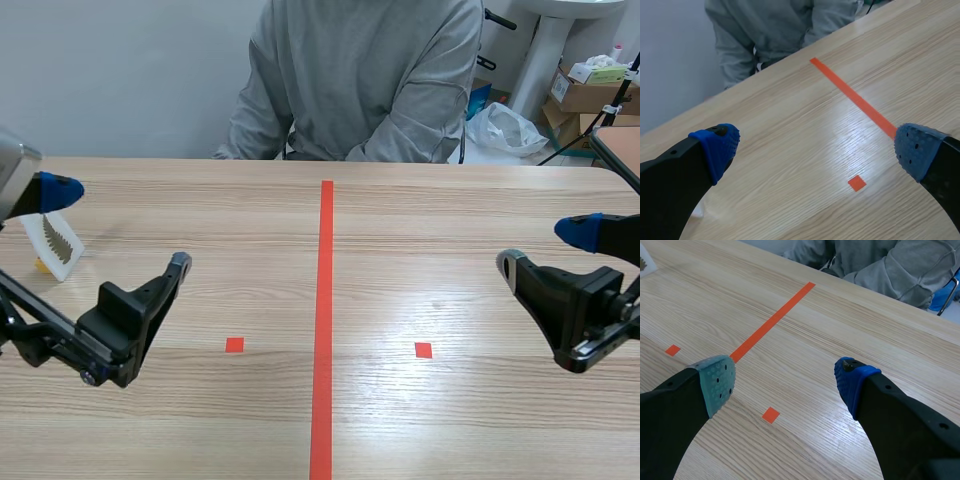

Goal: Do the leaf sorting experiment

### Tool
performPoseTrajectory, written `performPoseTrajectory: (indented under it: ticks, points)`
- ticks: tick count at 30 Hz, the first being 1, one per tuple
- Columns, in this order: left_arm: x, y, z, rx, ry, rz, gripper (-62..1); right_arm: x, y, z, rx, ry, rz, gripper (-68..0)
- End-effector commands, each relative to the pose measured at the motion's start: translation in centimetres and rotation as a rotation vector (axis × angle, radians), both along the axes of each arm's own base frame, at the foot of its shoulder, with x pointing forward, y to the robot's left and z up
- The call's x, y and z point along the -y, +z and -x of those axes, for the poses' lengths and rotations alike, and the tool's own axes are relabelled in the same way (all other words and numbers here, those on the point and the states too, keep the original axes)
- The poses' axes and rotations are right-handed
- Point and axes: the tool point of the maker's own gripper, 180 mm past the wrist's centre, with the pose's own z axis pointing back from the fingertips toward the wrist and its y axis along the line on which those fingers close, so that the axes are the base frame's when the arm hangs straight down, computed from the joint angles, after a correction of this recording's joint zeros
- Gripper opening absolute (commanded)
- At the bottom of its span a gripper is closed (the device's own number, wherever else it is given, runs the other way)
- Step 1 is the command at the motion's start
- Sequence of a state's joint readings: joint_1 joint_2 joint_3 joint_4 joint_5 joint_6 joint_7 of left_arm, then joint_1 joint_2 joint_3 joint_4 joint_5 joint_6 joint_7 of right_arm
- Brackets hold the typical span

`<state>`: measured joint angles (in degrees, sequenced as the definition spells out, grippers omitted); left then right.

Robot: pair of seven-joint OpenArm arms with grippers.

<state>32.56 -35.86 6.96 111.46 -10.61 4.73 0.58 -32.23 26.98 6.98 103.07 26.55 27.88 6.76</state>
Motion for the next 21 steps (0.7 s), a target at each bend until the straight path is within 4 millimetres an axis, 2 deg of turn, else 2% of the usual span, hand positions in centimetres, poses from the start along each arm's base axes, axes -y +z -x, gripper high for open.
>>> performPoseTrajectory:
  ticks: [1, 5, 15, 21]
  points:
    - [0.2, 0.7, 0.1, 0.026, 0.005, 0.008, 1.4, 0.0, 1.1, -0.5, 0.038, -0.004, -0.017, -26.4]
    - [0.9, 0.7, 1.3, 0.004, -0.001, 0.026, 1.4, 0.0, 1.1, -0.5, 0.038, -0.004, -0.017, -26.4]
    - [1.3, -0.8, 3.4, -0.081, 0.005, 0.054, 1.4, 0.0, 1.1, -0.5, 0.038, -0.004, -0.017, -26.4]
    - [1.3, -0.8, 3.4, -0.078, 0.009, 0.061, 1.4, 0.0, 1.1, -0.5, 0.038, -0.004, -0.016, -26.4]
